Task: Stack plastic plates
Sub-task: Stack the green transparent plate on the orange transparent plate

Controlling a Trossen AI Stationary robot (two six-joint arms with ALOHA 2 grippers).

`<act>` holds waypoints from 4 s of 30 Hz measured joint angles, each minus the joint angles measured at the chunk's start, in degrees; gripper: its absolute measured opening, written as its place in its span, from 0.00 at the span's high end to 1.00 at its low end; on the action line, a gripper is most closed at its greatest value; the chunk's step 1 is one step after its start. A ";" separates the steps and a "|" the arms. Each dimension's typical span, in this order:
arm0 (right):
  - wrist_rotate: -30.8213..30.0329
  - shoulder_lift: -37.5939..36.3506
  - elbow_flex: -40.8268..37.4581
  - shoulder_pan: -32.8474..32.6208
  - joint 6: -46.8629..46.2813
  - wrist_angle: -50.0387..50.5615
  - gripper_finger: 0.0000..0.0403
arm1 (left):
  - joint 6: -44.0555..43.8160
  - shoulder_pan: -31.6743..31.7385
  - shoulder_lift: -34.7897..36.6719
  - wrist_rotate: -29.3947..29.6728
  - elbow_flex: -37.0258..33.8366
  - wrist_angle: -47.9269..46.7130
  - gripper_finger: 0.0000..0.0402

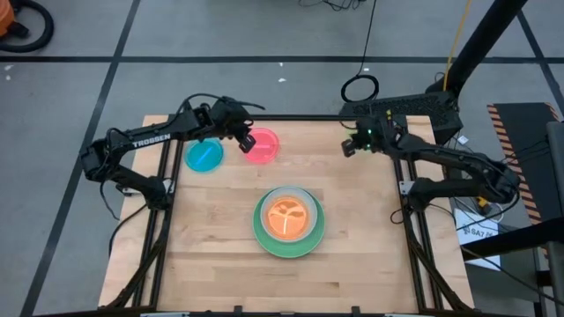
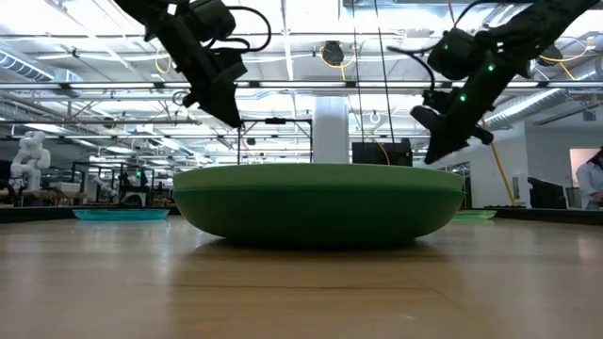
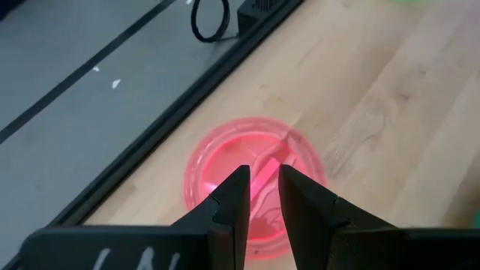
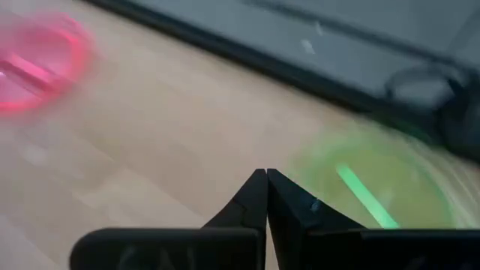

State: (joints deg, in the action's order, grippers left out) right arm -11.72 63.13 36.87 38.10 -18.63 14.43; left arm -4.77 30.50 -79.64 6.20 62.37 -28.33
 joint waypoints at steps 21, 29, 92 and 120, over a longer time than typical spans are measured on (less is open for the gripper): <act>10.72 21.56 16.23 6.92 3.38 20.42 0.82 | 1.24 -0.76 0.00 0.00 0.00 4.25 0.80; 10.20 25.22 16.27 6.89 2.88 17.48 0.60 | 3.10 -5.19 0.04 3.55 0.00 6.36 0.80; 1.19 33.01 14.80 3.77 5.85 10.98 0.96 | 6.05 -10.73 3.63 17.97 -0.02 3.63 0.80; -1.84 33.12 24.00 -5.28 9.09 21.62 0.99 | 6.60 -10.73 3.61 17.99 -0.02 3.43 0.80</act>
State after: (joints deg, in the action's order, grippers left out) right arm -13.56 96.25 60.87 32.81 -9.54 36.04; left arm 1.83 19.77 -76.03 24.18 62.35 -24.91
